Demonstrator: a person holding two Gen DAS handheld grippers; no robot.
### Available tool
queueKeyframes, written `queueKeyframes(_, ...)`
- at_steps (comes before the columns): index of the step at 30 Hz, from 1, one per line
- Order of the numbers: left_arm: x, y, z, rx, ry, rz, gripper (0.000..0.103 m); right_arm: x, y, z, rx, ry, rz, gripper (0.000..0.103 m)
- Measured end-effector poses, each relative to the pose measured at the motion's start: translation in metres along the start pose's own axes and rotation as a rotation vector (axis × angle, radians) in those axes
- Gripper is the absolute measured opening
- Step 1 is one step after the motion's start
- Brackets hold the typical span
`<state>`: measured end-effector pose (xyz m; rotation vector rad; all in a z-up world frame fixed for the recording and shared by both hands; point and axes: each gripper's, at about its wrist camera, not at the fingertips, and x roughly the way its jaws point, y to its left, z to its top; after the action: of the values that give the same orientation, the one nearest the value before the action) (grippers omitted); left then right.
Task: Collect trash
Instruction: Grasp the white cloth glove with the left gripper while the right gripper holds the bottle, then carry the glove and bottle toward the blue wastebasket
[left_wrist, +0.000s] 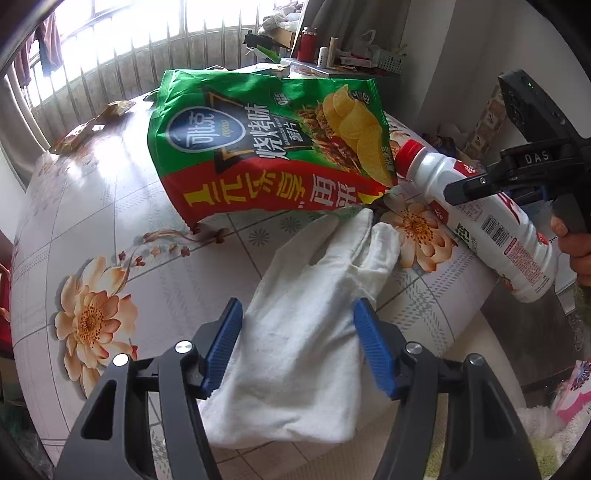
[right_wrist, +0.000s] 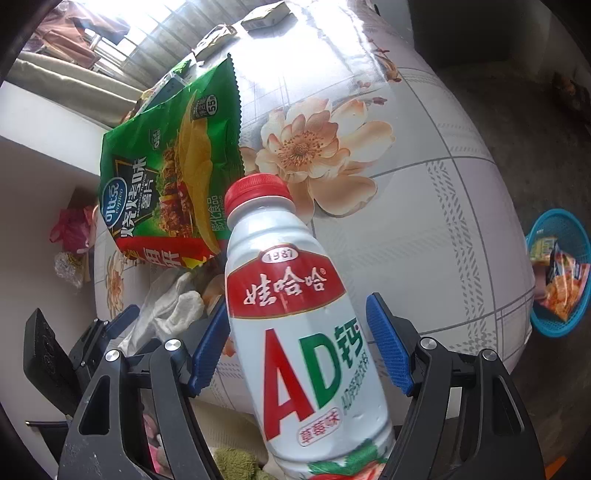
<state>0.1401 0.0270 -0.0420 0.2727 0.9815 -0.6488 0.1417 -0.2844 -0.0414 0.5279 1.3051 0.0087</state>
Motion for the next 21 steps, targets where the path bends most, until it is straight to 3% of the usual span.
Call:
queueKeyframes(6, 0.003, -0.007, 0.002, 0.01, -0.025, 0.046, 0.057, 0.003, 0.008, -0.007, -0.021, -0.006, -0.002, 0.063)
queueKeyframes(9, 0.003, -0.01, 0.002, -0.022, -0.031, 0.038, 0.046, 0.004, 0.011, -0.016, -0.014, -0.019, 0.009, 0.062)
queueKeyframes(14, 0.0, -0.014, -0.001, -0.103, -0.04, -0.018, 0.018, -0.004, -0.001, -0.03, 0.037, -0.062, 0.059, 0.061)
queueKeyframes(21, -0.009, -0.028, -0.005, -0.084, -0.062, -0.004, 0.008, -0.01, -0.021, -0.051, 0.133, -0.103, 0.152, 0.06)
